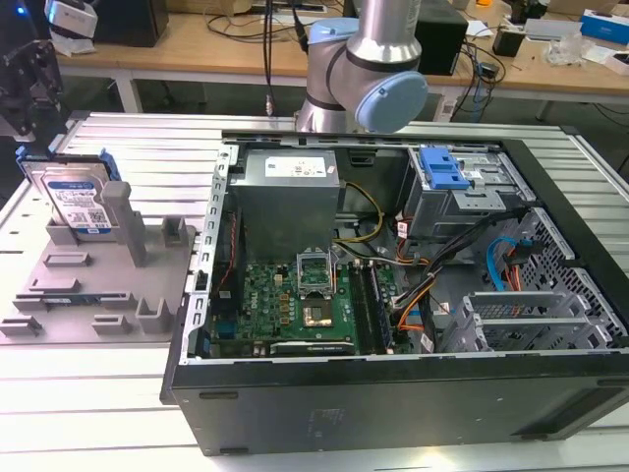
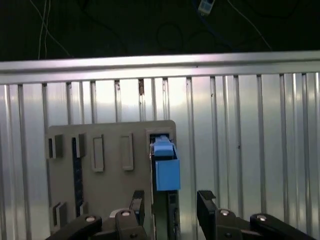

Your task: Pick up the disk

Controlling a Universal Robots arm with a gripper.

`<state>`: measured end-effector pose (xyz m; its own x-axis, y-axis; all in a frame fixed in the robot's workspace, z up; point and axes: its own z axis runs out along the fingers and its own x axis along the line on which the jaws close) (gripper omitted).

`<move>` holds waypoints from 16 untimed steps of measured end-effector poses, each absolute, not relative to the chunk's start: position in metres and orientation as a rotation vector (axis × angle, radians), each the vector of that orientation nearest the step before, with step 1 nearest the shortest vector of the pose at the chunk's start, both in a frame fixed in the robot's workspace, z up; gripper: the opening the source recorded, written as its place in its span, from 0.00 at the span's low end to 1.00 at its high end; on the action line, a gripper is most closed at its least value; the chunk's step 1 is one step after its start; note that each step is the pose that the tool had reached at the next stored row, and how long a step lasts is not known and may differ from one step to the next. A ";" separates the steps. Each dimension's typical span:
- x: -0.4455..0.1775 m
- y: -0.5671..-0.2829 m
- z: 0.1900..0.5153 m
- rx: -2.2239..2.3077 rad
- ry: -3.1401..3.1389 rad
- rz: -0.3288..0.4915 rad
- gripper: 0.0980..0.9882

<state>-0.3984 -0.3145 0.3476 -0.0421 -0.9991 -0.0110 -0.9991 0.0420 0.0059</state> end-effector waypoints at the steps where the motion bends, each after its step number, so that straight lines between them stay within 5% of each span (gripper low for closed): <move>1: -0.401 -0.315 0.347 -2.172 2.264 0.018 0.50; 16: -0.412 -0.318 0.345 -2.182 2.257 0.014 0.50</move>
<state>-0.4124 -0.3178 0.3447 -0.0341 -0.9994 -0.0077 -0.9994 0.0340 0.0051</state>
